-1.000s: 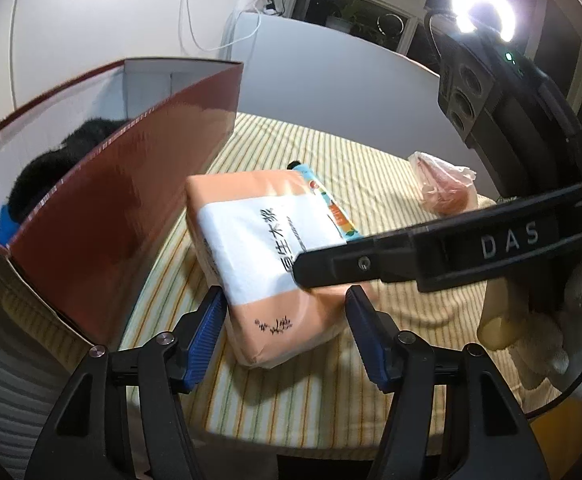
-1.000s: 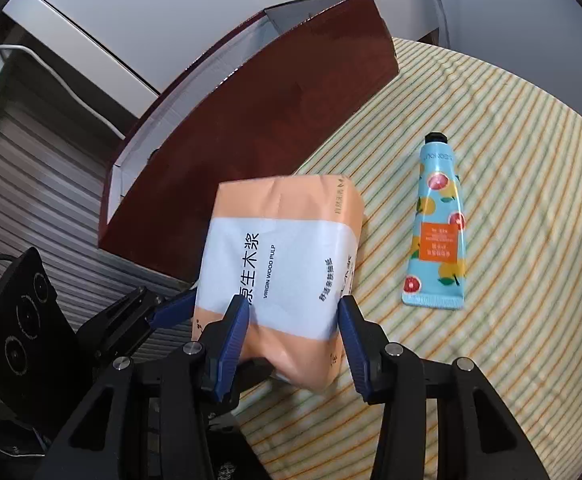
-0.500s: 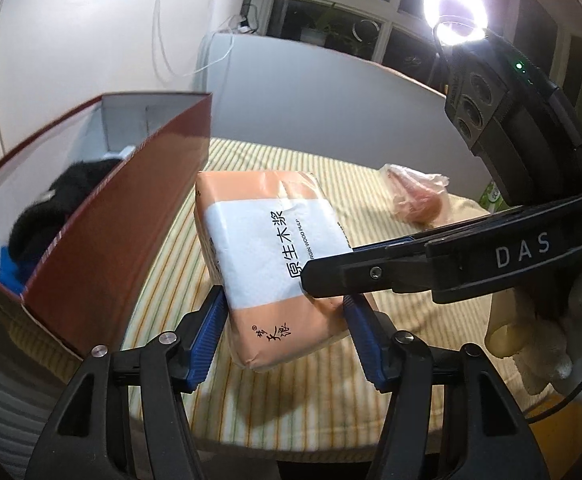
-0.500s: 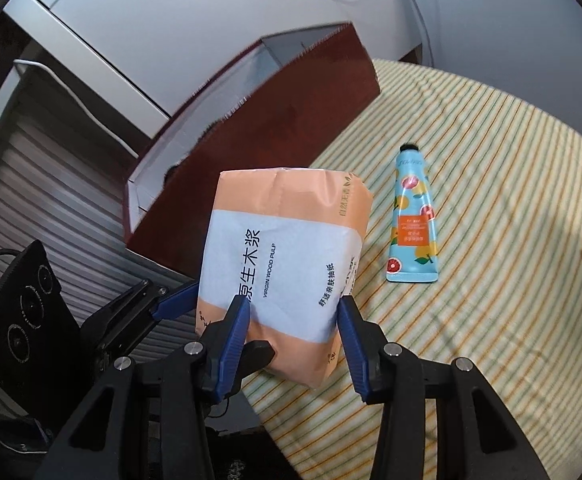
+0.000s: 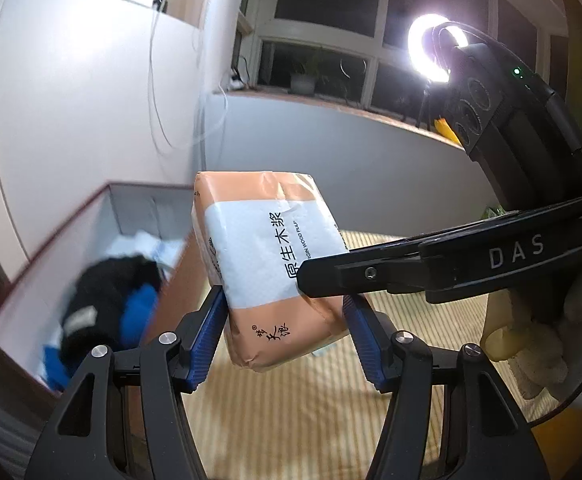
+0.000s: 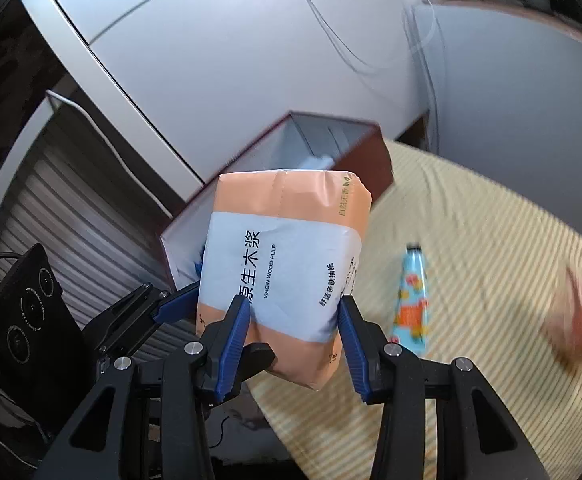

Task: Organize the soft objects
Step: 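Lift the tissue pack with both grippers and carry it over the box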

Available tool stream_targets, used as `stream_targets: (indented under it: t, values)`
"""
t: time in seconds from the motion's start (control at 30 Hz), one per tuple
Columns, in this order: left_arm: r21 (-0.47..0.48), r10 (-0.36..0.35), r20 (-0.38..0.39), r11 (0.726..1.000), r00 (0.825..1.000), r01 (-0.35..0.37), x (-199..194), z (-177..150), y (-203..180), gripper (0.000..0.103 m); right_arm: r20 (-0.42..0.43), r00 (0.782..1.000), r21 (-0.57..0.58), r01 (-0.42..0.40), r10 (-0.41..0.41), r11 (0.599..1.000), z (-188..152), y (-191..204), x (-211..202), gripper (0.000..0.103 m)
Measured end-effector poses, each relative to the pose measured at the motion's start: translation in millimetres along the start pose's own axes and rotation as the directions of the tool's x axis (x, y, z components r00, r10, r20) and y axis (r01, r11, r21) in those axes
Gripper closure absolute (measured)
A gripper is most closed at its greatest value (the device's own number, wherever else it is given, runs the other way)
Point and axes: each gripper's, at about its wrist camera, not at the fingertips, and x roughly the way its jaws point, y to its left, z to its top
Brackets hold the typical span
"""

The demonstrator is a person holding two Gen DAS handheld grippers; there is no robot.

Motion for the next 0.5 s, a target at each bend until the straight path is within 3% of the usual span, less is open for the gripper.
stream_targets:
  t: [0.2, 0.5]
  values:
    - [-0.005, 0.04, 0.028, 0.999, 0.999, -0.04, -4.6, 34.5, 32.3, 0.044, 0.027, 0.999, -0.036, -0.028, 0.029, 0.999, 46.5, 19.8, 8.5, 0.061]
    - [-0.025, 0.09, -0.003, 0.996, 0.996, -0.09, 10.3, 70.9, 88.0, 0.044, 0.041, 0.997, -0.055, -0.062, 0.065, 0.997, 103.1, 35.0, 42.9, 0.061]
